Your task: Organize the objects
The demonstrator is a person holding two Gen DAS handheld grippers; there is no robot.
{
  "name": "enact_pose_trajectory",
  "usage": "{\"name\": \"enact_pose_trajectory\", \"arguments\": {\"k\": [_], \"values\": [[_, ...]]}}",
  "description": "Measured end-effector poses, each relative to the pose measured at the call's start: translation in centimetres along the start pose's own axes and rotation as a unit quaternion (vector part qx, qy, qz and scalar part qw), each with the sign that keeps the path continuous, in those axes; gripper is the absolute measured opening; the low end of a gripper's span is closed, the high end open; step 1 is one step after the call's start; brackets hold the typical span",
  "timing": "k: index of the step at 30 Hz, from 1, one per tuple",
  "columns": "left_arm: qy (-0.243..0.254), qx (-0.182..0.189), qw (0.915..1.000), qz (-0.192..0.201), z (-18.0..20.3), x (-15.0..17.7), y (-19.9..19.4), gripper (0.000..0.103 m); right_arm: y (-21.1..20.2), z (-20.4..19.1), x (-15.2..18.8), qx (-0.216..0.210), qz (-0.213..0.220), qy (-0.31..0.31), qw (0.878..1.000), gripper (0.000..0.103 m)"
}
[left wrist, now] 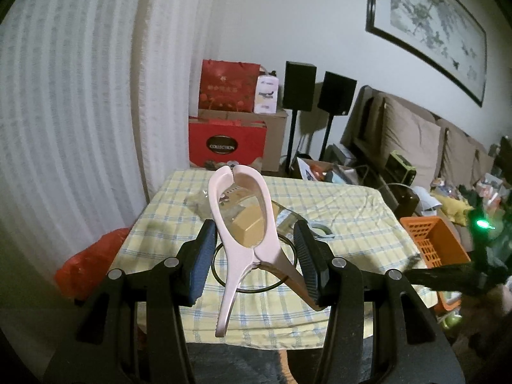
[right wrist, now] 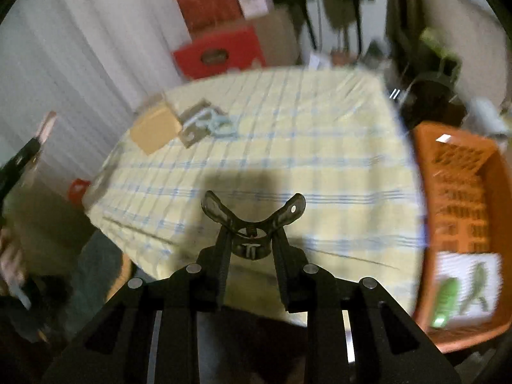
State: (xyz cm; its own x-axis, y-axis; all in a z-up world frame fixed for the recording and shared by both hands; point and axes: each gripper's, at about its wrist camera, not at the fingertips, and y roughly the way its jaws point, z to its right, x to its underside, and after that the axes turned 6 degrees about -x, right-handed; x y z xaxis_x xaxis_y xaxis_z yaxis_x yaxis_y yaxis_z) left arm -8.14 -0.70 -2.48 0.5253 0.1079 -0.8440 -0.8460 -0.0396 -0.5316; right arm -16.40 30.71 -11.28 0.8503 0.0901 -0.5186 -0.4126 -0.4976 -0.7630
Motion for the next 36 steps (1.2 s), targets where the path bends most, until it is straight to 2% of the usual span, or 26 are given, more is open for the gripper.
{"name": "enact_pose_trajectory", "arguments": {"k": [2, 6, 9, 12, 14, 16, 20, 22, 25, 28, 32, 36], "values": [[-0.004, -0.002, 1.0000, -0.003, -0.2, 0.0, 0.1, 0.046, 2.2, -0.2, -1.6, -0.004, -0.033, 0.010, 0.999, 0.024], [-0.022, -0.005, 0.9997, -0.005, -1.2, 0.2, 0.7, 0.046, 5.4, -1.5, -3.3, 0.028, -0.045, -0.017, 0.998, 0.025], [-0.024, -0.009, 0.9996, -0.015, -1.5, 0.6, 1.7, 0.046, 6.6, -2.4, -3.5, 0.047, -0.057, -0.035, 0.997, 0.027], [-0.028, -0.008, 0.9993, -0.024, -1.7, 1.1, 2.4, 0.046, 8.1, -3.1, -2.9, 0.084, -0.070, -0.058, 0.992, 0.027], [-0.028, -0.006, 0.9992, -0.028, -1.7, 1.5, 2.6, 0.046, 8.4, -3.2, -2.3, 0.086, -0.074, -0.065, 0.991, 0.027], [-0.029, -0.006, 0.9991, -0.031, -1.8, 1.7, 2.8, 0.046, 8.4, -3.4, -2.0, 0.092, -0.066, -0.072, 0.991, 0.030], [-0.036, -0.001, 0.9984, -0.043, -2.2, 2.3, 3.6, 0.046, 8.7, -4.0, -1.2, 0.142, -0.051, -0.093, 0.984, 0.045], [-0.037, 0.002, 0.9983, -0.046, -2.2, 2.5, 3.8, 0.046, 9.1, -4.2, -0.7, 0.161, -0.036, -0.090, 0.982, 0.046], [-0.033, 0.005, 0.9982, -0.049, -2.3, 2.7, 4.2, 0.046, 9.1, -4.5, -0.3, 0.180, -0.007, -0.084, 0.980, 0.046], [-0.027, 0.004, 0.9982, -0.054, -2.4, 3.0, 4.7, 0.046, 9.0, -4.6, 0.4, 0.171, 0.026, -0.073, 0.982, 0.028], [-0.023, -0.007, 0.9982, -0.056, -2.8, 3.5, 4.5, 0.046, 8.9, -5.0, 1.6, 0.184, 0.074, -0.090, 0.976, 0.027], [-0.019, -0.024, 0.9976, -0.062, -3.4, 3.9, 3.9, 0.046, 8.6, -5.4, 1.8, 0.198, 0.076, -0.098, 0.972, 0.027]]}}
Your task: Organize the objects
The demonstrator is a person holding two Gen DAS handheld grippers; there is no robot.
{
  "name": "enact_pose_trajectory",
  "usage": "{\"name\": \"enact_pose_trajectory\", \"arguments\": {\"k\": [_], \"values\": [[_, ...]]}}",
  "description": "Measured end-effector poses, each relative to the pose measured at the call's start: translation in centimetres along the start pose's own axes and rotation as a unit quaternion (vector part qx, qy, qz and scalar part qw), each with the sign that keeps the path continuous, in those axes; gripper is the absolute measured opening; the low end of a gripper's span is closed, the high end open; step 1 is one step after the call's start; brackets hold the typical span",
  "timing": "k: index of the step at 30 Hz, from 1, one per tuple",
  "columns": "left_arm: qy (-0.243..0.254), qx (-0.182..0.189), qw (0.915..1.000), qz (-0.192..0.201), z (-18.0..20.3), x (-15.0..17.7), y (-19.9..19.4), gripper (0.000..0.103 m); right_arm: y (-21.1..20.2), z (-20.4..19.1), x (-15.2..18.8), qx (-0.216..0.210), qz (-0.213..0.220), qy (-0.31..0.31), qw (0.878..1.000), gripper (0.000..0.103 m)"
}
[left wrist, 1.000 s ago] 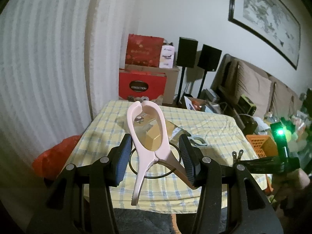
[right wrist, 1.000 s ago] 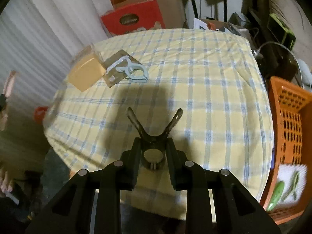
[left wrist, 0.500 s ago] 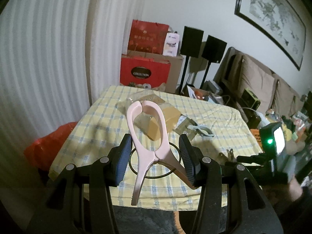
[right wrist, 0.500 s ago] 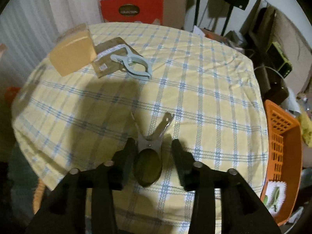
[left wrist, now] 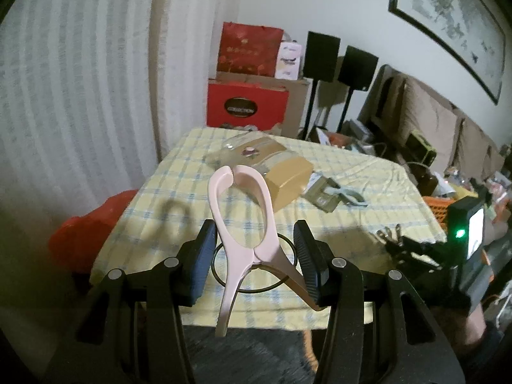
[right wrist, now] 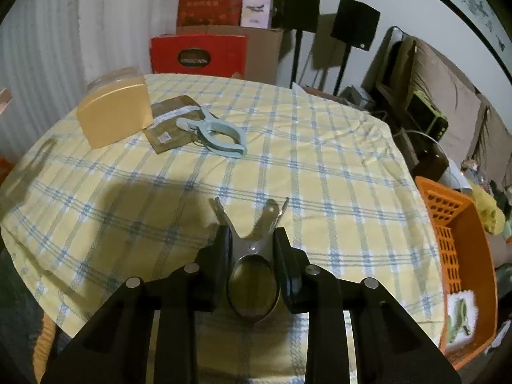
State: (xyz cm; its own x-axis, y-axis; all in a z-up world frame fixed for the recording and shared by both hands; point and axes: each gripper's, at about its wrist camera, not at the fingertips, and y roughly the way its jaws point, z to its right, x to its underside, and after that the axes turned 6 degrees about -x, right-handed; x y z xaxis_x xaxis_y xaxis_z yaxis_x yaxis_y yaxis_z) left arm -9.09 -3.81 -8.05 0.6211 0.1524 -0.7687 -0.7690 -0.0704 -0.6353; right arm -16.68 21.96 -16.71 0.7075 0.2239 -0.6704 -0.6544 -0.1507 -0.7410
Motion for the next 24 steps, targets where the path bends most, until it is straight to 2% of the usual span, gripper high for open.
{"name": "enact_pose_trajectory", "arguments": {"k": [8, 12, 20, 24], "values": [[0.011, -0.028, 0.9995, 0.002, 0.0, 0.6, -1.3, 0.046, -4.0, 0.1, -1.3, -0.019, 0.036, 0.009, 0.999, 0.025], [0.013, -0.035, 0.9991, 0.018, 0.3, 0.4, -3.1, 0.046, -6.7, 0.4, -1.5, -0.023, 0.057, 0.009, 0.998, 0.025], [0.027, -0.050, 0.9970, 0.052, 1.7, -0.5, -6.5, 0.046, -11.6, 1.9, -0.4, -0.022, 0.097, 0.021, 0.995, 0.025], [0.030, -0.067, 0.9962, 0.047, 2.3, -0.6, -7.1, 0.046, -13.7, 2.5, 0.4, -0.021, 0.108, 0.018, 0.994, 0.025]]}}
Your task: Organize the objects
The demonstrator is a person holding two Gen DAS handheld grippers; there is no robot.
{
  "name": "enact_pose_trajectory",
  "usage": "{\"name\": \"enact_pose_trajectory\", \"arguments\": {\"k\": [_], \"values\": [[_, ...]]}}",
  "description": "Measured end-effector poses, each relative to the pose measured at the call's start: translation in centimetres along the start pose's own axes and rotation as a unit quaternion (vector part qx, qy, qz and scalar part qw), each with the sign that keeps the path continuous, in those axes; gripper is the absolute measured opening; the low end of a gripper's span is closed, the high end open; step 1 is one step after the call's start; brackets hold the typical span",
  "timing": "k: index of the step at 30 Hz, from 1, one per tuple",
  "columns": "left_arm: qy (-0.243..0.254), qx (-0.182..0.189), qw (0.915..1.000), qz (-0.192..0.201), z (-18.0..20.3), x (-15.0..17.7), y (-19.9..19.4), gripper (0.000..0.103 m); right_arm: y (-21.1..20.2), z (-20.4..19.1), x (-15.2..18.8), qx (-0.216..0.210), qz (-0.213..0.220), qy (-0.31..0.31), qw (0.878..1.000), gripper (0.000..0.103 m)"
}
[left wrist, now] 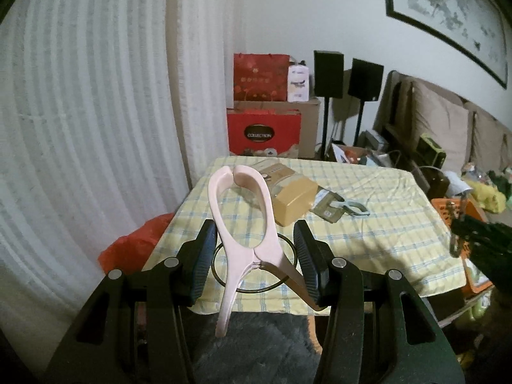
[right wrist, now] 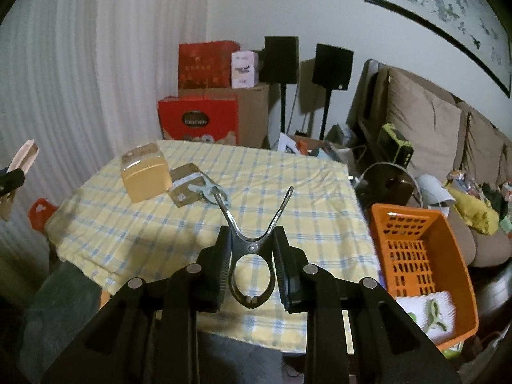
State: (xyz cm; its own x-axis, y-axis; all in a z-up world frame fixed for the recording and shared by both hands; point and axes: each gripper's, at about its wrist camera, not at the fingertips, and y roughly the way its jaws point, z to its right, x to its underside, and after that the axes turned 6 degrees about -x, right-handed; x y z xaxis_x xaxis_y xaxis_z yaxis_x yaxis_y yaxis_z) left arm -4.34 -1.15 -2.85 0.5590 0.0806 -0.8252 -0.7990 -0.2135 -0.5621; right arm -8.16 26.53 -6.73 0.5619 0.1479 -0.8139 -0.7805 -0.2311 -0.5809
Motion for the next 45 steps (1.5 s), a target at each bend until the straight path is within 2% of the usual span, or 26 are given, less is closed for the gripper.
{"name": "enact_pose_trajectory", "arguments": {"k": [6, 13, 20, 22, 26, 32, 45], "values": [[0.015, -0.008, 0.9998, 0.012, 1.3, -0.1, -1.0, 0.046, -4.2, 1.0, 0.8, 0.012, 0.014, -0.039, 0.999, 0.025], [0.037, -0.020, 0.9991, 0.010, 4.1, -0.3, -2.0, 0.046, -9.6, 5.3, 2.8, 0.013, 0.070, 0.016, 0.997, 0.025], [0.061, -0.036, 0.9973, 0.020, 7.5, -0.3, -3.1, 0.046, -10.5, 7.9, 4.5, 0.006, 0.072, 0.027, 0.997, 0.025], [0.064, -0.051, 0.9964, 0.023, 8.2, -0.3, -3.0, 0.046, -10.3, 8.5, 4.5, -0.001, 0.066, 0.028, 0.997, 0.025], [0.062, -0.054, 0.9962, 0.028, 9.7, -0.7, -3.2, 0.046, -10.8, 9.4, 4.2, -0.017, 0.075, 0.035, 0.996, 0.025], [0.070, -0.033, 0.9965, 0.031, 12.2, -1.2, -3.7, 0.046, -11.8, 10.6, 3.5, -0.018, 0.091, 0.039, 0.995, 0.025], [0.074, -0.003, 0.9946, 0.073, 14.9, -3.0, -6.9, 0.046, -14.3, 12.2, 2.7, 0.005, 0.116, 0.047, 0.992, 0.025]]}}
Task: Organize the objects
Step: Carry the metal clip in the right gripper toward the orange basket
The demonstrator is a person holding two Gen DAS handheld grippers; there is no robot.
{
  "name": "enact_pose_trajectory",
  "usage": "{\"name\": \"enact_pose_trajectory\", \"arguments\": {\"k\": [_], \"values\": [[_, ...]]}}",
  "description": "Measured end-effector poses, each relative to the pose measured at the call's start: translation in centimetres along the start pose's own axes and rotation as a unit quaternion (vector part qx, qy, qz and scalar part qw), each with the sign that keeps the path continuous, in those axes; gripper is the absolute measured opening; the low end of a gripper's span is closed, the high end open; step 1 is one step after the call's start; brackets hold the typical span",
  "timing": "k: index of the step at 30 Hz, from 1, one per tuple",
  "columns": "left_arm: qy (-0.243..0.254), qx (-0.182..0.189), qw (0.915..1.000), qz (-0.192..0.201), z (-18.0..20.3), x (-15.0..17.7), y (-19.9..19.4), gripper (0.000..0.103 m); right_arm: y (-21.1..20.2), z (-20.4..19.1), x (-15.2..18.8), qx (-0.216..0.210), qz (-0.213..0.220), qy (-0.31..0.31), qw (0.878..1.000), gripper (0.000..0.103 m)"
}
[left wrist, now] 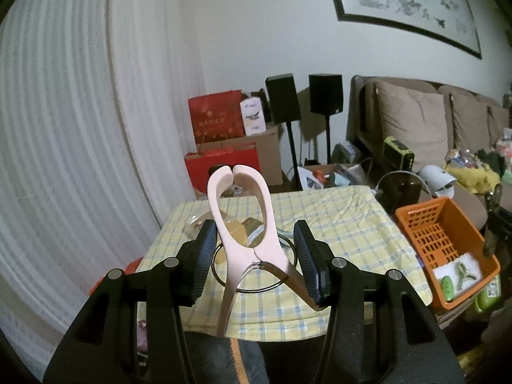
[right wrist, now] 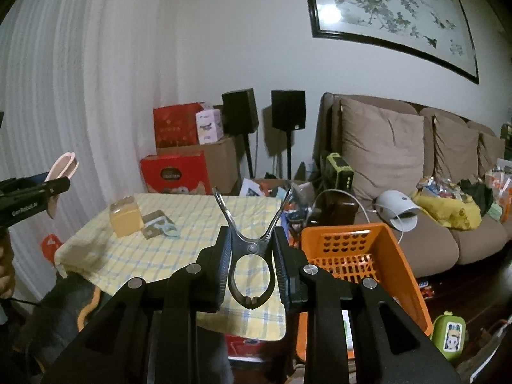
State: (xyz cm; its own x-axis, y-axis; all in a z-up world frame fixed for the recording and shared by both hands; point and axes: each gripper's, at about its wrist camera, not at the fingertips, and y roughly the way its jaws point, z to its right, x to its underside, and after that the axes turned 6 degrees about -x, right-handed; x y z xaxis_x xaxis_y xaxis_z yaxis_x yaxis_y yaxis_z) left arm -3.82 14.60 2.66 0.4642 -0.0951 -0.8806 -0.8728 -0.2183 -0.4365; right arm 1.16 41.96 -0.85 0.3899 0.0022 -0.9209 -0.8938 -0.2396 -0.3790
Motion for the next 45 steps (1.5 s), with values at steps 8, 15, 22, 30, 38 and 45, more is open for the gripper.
{"name": "enact_pose_trajectory", "arguments": {"k": [8, 15, 22, 30, 38, 45], "values": [[0.001, 0.005, 0.9999, 0.010, 0.6, -0.8, -0.4, 0.047, -1.2, 1.5, -0.7, 0.015, 0.013, 0.009, 1.000, 0.025], [0.004, 0.009, 0.9998, 0.018, 1.2, -1.2, -0.6, 0.047, -2.3, 4.2, -1.3, 0.024, 0.022, 0.039, 0.999, 0.025], [0.007, 0.034, 0.9988, 0.033, 3.0, -2.7, -1.1, 0.046, -3.3, 5.6, -1.6, 0.033, 0.030, 0.048, 0.998, 0.025], [0.010, 0.060, 0.9970, 0.048, 4.7, -4.0, -2.1, 0.047, -3.9, 7.0, -1.8, 0.042, 0.033, 0.062, 0.997, 0.025], [0.014, 0.076, 0.9957, 0.051, 5.9, -4.7, -2.3, 0.047, -4.6, 8.5, -2.2, 0.051, 0.039, 0.078, 0.995, 0.025], [0.018, 0.097, 0.9938, 0.051, 7.0, -5.3, -3.0, 0.047, -4.9, 9.0, -2.4, 0.052, 0.043, 0.085, 0.994, 0.025]]}}
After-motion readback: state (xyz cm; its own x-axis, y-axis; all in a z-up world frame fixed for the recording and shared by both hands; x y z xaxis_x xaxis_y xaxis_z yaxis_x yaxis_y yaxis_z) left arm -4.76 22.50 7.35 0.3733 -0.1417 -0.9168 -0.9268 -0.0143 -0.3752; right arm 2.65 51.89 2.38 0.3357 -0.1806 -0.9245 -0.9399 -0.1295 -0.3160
